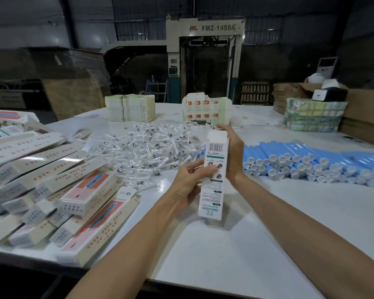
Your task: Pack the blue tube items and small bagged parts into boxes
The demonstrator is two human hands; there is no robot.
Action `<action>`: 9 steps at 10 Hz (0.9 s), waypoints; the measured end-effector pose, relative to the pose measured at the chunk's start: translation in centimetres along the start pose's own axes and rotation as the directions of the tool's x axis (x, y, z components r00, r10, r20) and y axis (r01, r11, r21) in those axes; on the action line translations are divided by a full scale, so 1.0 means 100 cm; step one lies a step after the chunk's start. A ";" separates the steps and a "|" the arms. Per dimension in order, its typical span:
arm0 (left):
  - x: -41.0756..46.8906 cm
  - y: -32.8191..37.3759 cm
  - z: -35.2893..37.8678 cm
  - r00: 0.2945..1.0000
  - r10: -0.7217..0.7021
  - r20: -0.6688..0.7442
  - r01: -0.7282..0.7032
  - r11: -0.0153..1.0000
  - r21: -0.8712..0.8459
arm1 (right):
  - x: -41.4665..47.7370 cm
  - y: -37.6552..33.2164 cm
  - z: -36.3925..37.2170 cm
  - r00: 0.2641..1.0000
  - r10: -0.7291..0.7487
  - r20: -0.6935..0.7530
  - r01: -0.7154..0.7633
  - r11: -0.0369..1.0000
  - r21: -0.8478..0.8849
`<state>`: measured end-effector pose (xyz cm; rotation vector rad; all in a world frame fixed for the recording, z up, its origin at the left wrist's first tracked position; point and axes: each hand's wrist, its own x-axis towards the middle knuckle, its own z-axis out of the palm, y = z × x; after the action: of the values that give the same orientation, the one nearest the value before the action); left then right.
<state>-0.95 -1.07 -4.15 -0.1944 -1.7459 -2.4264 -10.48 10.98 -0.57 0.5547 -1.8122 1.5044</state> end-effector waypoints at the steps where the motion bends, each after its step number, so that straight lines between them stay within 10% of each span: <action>1: 0.001 -0.001 0.002 1.000 -0.011 -0.018 0.011 1.000 0.005 | 0.035 -0.013 -0.029 0.985 0.153 -0.081 -0.126 0.954 0.273; 3: 0.000 -0.004 0.005 1.000 -0.024 -0.012 0.024 0.998 0.064 | 0.061 -0.038 -0.084 0.983 0.176 -0.044 -0.139 0.888 0.438; 9: -0.002 -0.006 0.006 1.000 0.012 0.004 -0.012 0.994 0.104 | 0.027 -0.061 -0.061 0.884 -0.031 0.467 0.091 0.990 -0.106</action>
<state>-0.84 -0.30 -4.59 -0.1967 -1.8614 -2.3201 -6.38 15.78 5.97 0.9664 -2.2084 1.2732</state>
